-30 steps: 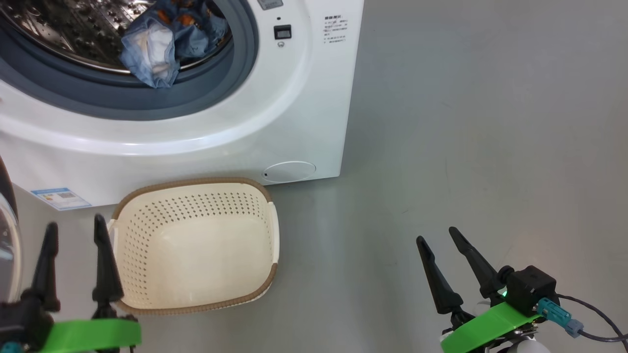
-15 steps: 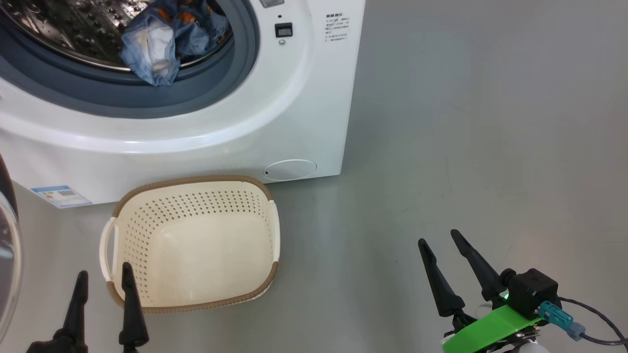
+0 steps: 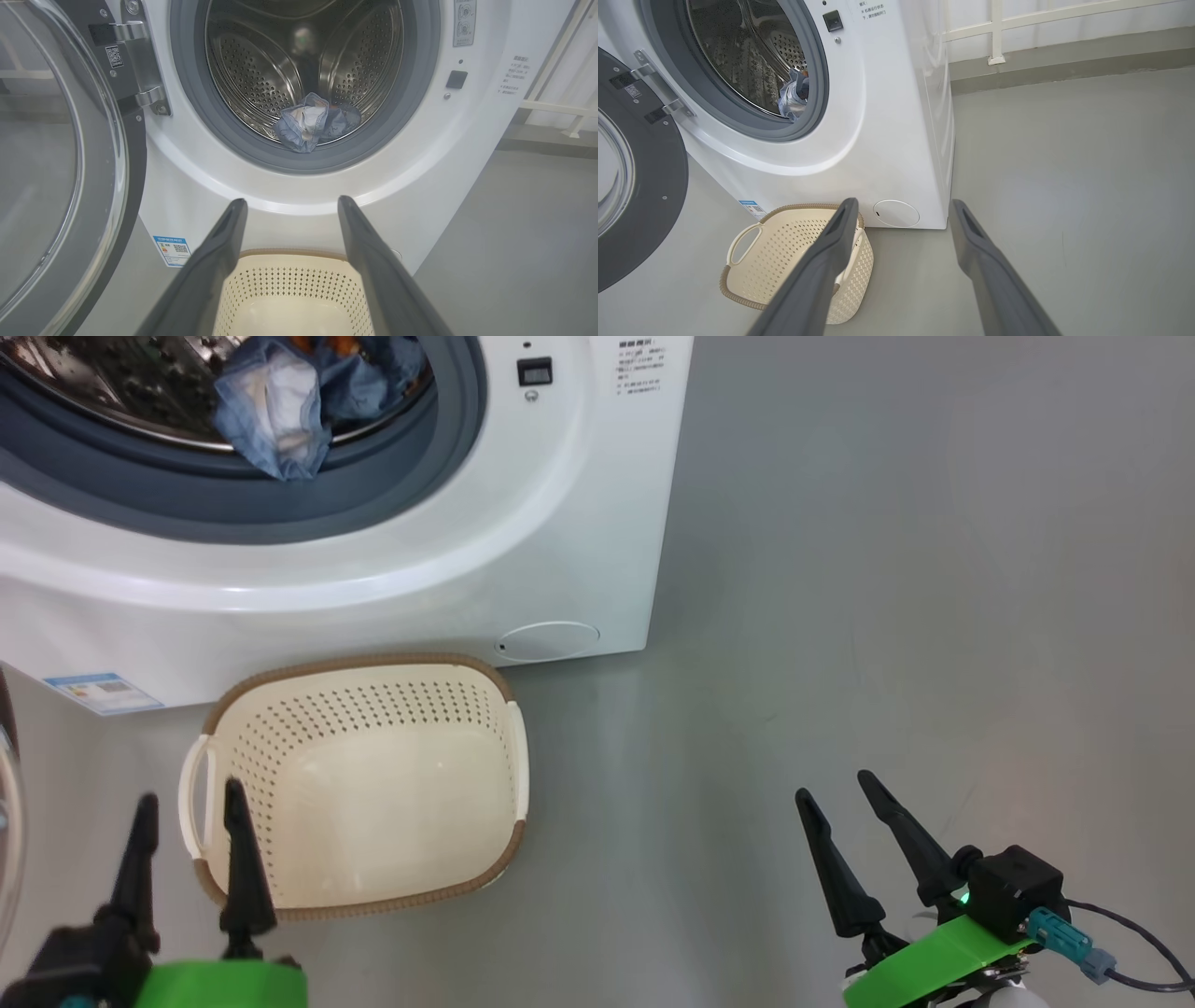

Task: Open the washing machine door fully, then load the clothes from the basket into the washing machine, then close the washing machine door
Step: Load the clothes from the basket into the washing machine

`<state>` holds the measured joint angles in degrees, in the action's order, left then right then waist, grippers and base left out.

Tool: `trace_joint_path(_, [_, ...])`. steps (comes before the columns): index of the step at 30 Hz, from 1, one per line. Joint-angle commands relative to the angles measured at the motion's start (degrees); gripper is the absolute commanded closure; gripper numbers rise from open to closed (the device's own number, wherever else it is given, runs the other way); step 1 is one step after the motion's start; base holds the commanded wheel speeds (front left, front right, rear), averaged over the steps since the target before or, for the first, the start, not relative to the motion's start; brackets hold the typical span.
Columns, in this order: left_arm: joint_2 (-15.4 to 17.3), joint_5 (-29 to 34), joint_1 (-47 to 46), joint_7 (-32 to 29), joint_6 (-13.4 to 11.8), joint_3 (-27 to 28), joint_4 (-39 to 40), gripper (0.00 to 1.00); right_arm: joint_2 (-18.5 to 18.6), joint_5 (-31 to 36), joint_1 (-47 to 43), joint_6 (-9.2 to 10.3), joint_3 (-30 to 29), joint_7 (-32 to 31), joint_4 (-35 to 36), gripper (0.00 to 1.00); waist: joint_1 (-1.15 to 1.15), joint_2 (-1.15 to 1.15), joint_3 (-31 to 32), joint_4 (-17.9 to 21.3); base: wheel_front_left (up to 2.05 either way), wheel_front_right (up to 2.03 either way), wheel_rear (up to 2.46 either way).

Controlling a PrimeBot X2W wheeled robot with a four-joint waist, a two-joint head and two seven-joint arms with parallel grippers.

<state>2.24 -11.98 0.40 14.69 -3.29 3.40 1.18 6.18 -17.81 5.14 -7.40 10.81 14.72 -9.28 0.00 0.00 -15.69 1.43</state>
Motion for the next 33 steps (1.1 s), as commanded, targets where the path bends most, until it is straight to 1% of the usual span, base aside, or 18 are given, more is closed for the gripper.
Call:
trace_joint_path(1, [0.90,0.53,-3.21,0.30,0.38,2.25,0.21,0.00,0.43,0.12,0.69,-0.09,1.61,0.28,1.53,0.00,0.00,0.00,-1.01,0.03,0.00,0.00,0.00])
trace_joint_path(3, [1.42,0.78,-6.04,0.30,0.86,2.56,-1.04,0.00,0.54,0.11,1.02,-0.09,1.75,0.28,1.62,0.00,0.00,0.00,-1.88,0.10,0.00,0.00,0.00])
trace_joint_path(4, [1.42,0.78,-6.04,0.30,0.86,2.56,-1.04,0.00,0.54,0.11,1.02,-0.09,1.75,0.28,1.62,0.00,0.00,0.00,-1.88,0.10,0.00,0.00,0.00])
trace_joint_path(7, [2.23,0.75,-10.55,0.30,1.37,3.00,-3.95,0.00,0.69,0.04,1.69,-0.09,1.91,0.28,1.72,0.00,0.00,0.00,-3.52,0.31,0.00,0.00,0.00])
trace_joint_path(13, [5.03,1.13,-22.14,0.09,3.05,2.30,-11.76,0.00,0.87,0.00,2.99,-0.09,1.72,0.28,2.11,0.00,0.00,0.00,-7.65,1.10,0.00,0.00,0.00])
trace_joint_path(16, [6.33,1.31,-28.20,-1.46,3.50,1.69,-15.36,0.00,0.92,0.06,3.66,-0.09,1.60,0.28,2.34,0.00,0.00,0.00,-9.94,1.67,0.00,0.00,0.00])
trace_joint_path(23, [8.62,0.70,-42.93,-5.41,4.15,1.07,-24.59,0.00,0.80,0.05,5.44,-0.09,1.46,0.28,2.91,0.00,0.00,0.00,-14.68,3.41,0.00,0.00,0.00])
trace_joint_path(30, [11.67,1.92,-55.39,-6.88,3.83,0.18,-33.95,0.00,0.78,0.16,6.42,-0.09,1.09,0.28,3.47,0.00,0.00,0.00,-18.48,4.65,0.00,0.00,0.00])
trace_joint_path(33, [12.52,2.51,-60.51,-8.66,3.75,-0.63,-38.42,0.00,0.89,0.27,6.44,-0.09,0.89,0.28,3.66,0.00,0.00,0.00,-19.88,4.68,0.00,0.00,0.00])
